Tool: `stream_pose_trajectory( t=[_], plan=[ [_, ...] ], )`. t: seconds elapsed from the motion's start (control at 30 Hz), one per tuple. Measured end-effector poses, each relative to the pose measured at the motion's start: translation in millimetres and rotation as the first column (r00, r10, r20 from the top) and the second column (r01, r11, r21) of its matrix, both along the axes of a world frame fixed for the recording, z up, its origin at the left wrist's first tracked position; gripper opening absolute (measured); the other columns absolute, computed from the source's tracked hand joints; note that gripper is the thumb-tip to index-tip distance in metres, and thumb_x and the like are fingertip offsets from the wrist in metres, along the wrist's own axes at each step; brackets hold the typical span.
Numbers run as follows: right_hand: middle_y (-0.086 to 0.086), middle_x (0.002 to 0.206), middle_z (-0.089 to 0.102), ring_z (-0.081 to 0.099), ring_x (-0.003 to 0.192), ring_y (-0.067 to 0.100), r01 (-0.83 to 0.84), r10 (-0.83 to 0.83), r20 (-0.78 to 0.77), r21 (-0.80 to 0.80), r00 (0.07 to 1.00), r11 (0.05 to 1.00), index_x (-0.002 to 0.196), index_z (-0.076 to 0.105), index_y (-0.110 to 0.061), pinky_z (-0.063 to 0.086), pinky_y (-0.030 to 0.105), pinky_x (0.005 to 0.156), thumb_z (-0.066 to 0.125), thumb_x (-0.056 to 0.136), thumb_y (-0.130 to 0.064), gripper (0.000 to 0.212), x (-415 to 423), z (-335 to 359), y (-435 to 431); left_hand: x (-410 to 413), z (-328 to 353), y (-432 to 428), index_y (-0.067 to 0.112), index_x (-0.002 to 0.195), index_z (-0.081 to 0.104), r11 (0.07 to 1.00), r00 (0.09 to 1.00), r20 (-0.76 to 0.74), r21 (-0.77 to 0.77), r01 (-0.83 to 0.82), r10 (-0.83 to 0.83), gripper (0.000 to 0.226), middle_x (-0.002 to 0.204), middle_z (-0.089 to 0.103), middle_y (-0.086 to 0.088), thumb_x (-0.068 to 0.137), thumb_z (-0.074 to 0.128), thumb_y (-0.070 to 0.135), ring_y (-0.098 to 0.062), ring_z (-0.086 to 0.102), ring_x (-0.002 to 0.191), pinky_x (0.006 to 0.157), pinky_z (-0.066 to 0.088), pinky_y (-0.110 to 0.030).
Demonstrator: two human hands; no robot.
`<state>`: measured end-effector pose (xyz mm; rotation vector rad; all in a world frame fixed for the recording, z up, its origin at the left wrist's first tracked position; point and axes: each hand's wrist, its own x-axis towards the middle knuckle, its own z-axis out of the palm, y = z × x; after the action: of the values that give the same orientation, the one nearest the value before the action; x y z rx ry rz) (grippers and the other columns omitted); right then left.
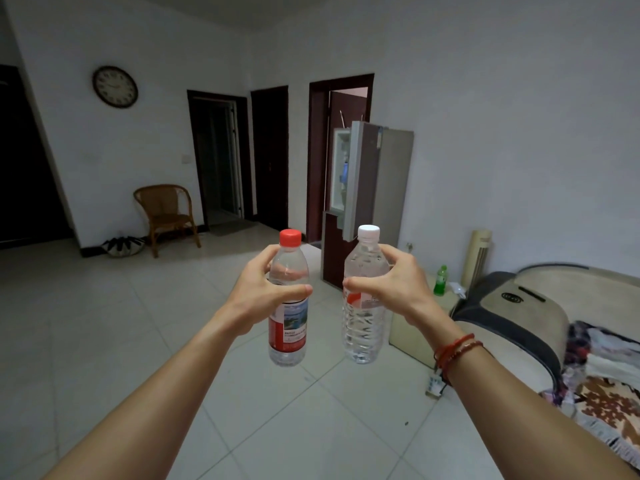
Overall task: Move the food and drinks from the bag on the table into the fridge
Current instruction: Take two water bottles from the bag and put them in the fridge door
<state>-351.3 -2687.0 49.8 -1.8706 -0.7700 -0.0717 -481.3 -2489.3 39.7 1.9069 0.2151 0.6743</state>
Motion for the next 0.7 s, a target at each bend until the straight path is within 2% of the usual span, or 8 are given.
stream_pose_trajectory(
  t=[0.1, 0.23, 0.5, 0.6, 0.7],
  plan=[
    [-0.012, 0.095, 0.075, 0.072, 0.09, 0.011, -0.002, 0.002, -0.001, -0.009, 1.0, 1.0, 0.106, 0.067, -0.038, 0.062, 0.045, 0.083, 0.089, 0.052, -0.046, 0.059, 30, -5, 22, 28, -4, 20, 0.034, 0.119, 0.056, 1.0, 1.0, -0.005, -0.006, -0.01, 0.01, 0.059, 0.1, 0.071, 0.006, 0.07, 0.086, 0.016, -0.011, 0.066, 0.094, 0.082, 0.055, -0.042],
    [-0.014, 0.092, 0.075, 0.072, 0.089, 0.008, 0.006, -0.006, 0.007, 0.006, 1.0, 1.0, 0.097, 0.067, -0.042, 0.062, 0.043, 0.083, 0.088, 0.049, -0.05, 0.053, 86, -13, 54, 79, -7, 50, 0.035, 0.115, 0.056, 1.0, 1.0, 0.0, 0.0, -0.007, 0.007, 0.057, 0.101, 0.07, 0.007, 0.071, 0.085, 0.015, -0.008, 0.066, 0.094, 0.079, 0.054, -0.037],
    [-0.012, 0.1, 0.073, 0.07, 0.095, 0.012, -0.037, 0.037, 0.008, -0.019, 0.999, 0.999, 0.11, 0.065, -0.035, 0.061, 0.045, 0.085, 0.092, 0.059, -0.04, 0.058, 219, -13, 126, 204, -4, 117, 0.029, 0.12, 0.055, 0.999, 0.999, 0.002, -0.014, -0.05, 0.051, 0.058, 0.107, 0.068, 0.004, 0.073, 0.084, 0.015, -0.013, 0.064, 0.099, 0.084, 0.054, -0.041],
    [-0.01, 0.098, 0.074, 0.071, 0.094, 0.013, -0.054, 0.054, -0.005, -0.028, 0.999, 0.998, 0.108, 0.068, -0.033, 0.061, 0.045, 0.086, 0.092, 0.058, -0.038, 0.055, 261, -9, 154, 244, -1, 143, 0.029, 0.119, 0.055, 0.997, 0.997, 0.007, -0.011, -0.072, 0.072, 0.056, 0.106, 0.067, 0.006, 0.072, 0.084, 0.015, -0.013, 0.065, 0.1, 0.086, 0.055, -0.043],
    [-0.013, 0.094, 0.073, 0.07, 0.092, 0.009, -0.076, 0.076, -0.003, -0.049, 0.997, 0.996, 0.099, 0.065, -0.037, 0.059, 0.037, 0.083, 0.092, 0.062, -0.032, 0.046, 291, -7, 179, 276, -2, 169, 0.029, 0.118, 0.057, 0.995, 0.995, 0.004, -0.004, -0.097, 0.097, 0.057, 0.109, 0.068, 0.004, 0.071, 0.085, 0.017, -0.018, 0.063, 0.106, 0.089, 0.054, -0.047]
  ],
)
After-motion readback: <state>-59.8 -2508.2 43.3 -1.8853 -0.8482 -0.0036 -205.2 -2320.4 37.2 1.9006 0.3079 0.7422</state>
